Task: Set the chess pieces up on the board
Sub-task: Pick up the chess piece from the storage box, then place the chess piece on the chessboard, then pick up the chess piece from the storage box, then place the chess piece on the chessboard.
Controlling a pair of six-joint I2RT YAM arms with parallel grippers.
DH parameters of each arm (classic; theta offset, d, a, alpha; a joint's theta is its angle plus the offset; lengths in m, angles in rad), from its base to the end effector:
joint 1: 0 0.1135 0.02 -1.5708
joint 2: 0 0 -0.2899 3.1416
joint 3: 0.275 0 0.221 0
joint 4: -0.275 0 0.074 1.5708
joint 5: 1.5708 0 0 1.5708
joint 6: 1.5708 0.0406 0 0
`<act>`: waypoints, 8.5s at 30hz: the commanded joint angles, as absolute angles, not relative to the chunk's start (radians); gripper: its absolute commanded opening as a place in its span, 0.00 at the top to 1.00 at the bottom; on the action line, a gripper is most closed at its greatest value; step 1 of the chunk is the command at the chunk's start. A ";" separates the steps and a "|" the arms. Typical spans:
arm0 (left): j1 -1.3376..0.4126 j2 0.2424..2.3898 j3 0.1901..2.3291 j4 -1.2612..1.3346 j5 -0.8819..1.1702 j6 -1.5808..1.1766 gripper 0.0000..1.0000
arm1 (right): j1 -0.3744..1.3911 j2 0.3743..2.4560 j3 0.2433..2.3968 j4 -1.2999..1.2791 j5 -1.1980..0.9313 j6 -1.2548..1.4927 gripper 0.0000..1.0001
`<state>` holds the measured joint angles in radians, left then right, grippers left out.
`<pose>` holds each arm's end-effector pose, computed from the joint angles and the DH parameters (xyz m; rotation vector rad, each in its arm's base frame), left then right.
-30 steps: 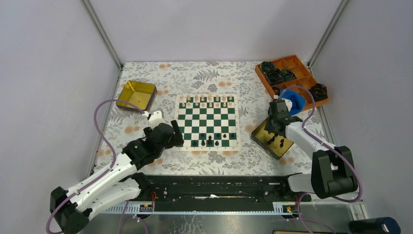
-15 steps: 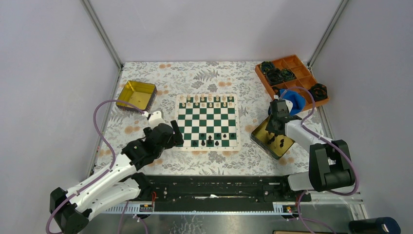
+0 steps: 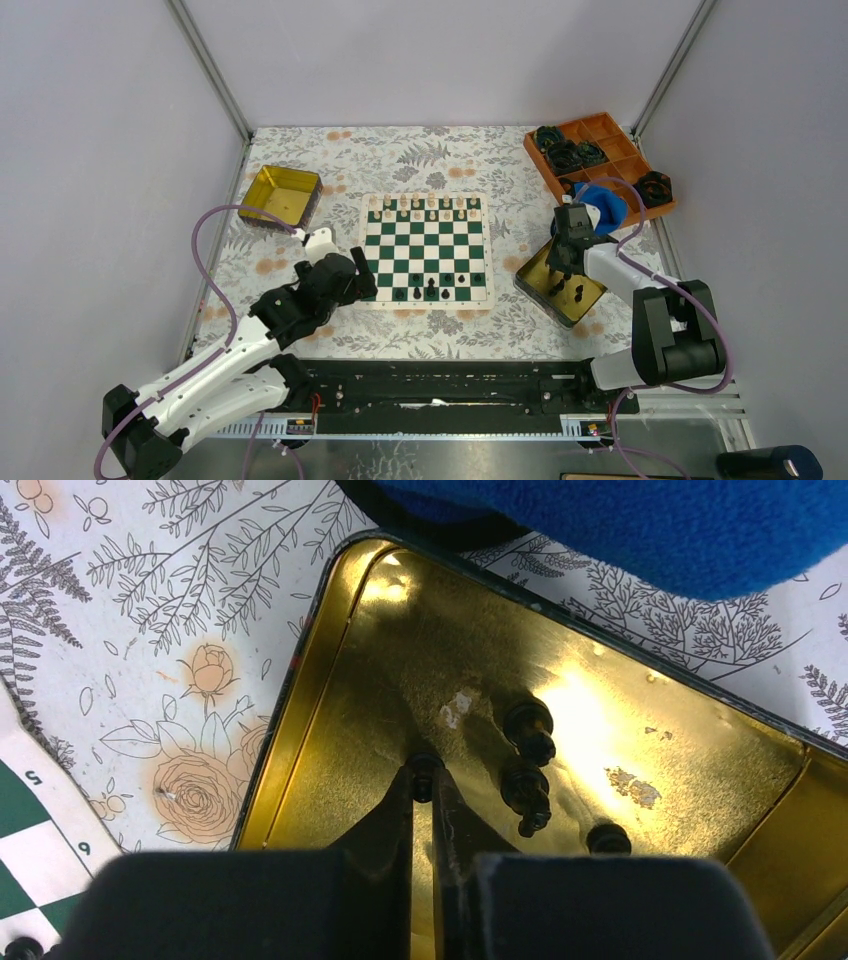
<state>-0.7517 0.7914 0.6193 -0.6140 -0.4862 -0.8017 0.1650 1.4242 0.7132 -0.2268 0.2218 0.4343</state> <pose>0.0960 -0.0638 0.2647 -0.2867 2.2409 -0.2543 0.2433 0.0315 0.2154 0.4216 2.4399 -0.0241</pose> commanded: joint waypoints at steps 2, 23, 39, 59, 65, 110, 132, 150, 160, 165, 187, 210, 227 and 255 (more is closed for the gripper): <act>-0.748 0.780 0.607 -0.565 -0.489 -0.795 0.01 | 0.158 1.393 0.744 -0.217 0.237 0.432 0.99; -0.747 0.778 0.616 -0.593 -0.523 -0.813 0.01 | 0.304 1.106 0.849 -0.373 0.117 0.414 1.00; -0.723 0.776 0.629 -0.633 -0.537 -0.847 0.01 | 0.773 1.451 1.193 -0.380 0.167 0.325 1.00; -0.639 0.779 0.697 -0.663 -0.535 -0.790 0.01 | 0.976 1.800 1.404 -0.317 0.152 0.210 1.00; -0.626 0.798 0.684 -0.637 -0.527 -0.775 0.01 | 1.009 1.876 1.465 -0.324 0.157 0.170 1.00; -0.614 0.770 0.631 -0.603 -0.510 -0.795 0.01 | 1.029 2.100 1.565 -0.317 0.188 0.089 0.96; -0.614 0.768 0.633 -0.614 -0.518 -0.799 0.01 | 1.029 1.956 1.537 -0.300 0.221 0.075 0.62; -0.615 0.756 0.614 -0.597 -0.504 -0.803 0.01 | 0.763 1.454 1.229 -0.343 0.481 0.297 0.57; -0.615 0.722 0.593 -0.574 -0.452 -0.803 0.01 | 0.415 1.180 0.867 -0.357 0.471 0.450 0.56; -0.627 0.684 0.583 -0.569 -0.444 -0.807 0.01 | 0.286 1.157 0.771 -0.346 0.378 0.494 0.56; -0.654 0.668 0.576 -0.545 -0.415 -0.790 0.01 | 0.235 1.152 0.692 -0.444 0.348 0.477 0.61; -0.689 0.643 0.572 -0.549 -0.433 -0.796 0.01 | 0.213 1.314 0.723 -0.415 0.334 0.464 0.65; -0.689 0.652 0.570 -0.547 -0.437 -0.796 0.01 | 0.199 1.333 0.715 -0.391 0.330 0.452 0.98; -0.690 0.674 0.575 -0.561 -0.461 -0.804 0.01 | 0.386 1.109 0.927 -0.563 0.211 0.365 1.00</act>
<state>-0.6849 0.6743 0.5865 -0.5934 -0.4305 -0.7940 0.2916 1.1122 0.8761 -0.5327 0.2329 0.3912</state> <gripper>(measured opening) 0.987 0.033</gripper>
